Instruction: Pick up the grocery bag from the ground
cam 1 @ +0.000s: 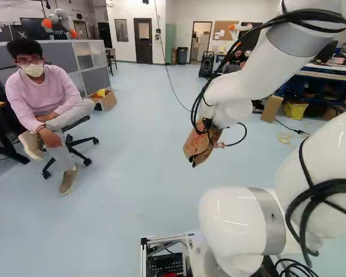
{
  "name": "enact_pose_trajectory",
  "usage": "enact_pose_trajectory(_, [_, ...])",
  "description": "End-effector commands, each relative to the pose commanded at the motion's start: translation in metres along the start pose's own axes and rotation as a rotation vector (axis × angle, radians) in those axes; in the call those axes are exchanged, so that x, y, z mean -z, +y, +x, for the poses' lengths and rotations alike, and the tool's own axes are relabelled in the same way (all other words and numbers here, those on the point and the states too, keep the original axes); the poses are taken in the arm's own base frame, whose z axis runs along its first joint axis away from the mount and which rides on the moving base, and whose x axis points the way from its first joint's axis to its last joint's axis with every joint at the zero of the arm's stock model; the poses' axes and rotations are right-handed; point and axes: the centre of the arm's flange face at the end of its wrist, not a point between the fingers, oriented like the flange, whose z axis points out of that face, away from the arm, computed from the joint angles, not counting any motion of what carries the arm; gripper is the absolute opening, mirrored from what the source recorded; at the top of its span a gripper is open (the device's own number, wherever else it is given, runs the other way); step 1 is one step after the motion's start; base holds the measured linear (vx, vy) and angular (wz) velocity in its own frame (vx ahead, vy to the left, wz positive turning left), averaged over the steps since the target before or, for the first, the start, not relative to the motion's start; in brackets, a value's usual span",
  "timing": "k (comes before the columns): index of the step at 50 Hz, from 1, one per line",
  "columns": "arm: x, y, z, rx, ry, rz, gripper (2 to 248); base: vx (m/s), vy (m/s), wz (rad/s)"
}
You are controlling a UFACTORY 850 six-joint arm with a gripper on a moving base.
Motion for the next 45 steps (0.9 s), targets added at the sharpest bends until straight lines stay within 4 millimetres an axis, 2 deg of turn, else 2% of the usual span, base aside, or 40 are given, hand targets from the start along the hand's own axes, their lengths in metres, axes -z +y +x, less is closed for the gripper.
enact_pose_trajectory(45, [0.007,-0.021,-0.055,0.167,0.217,0.119,21,0.0,0.0,0.0])
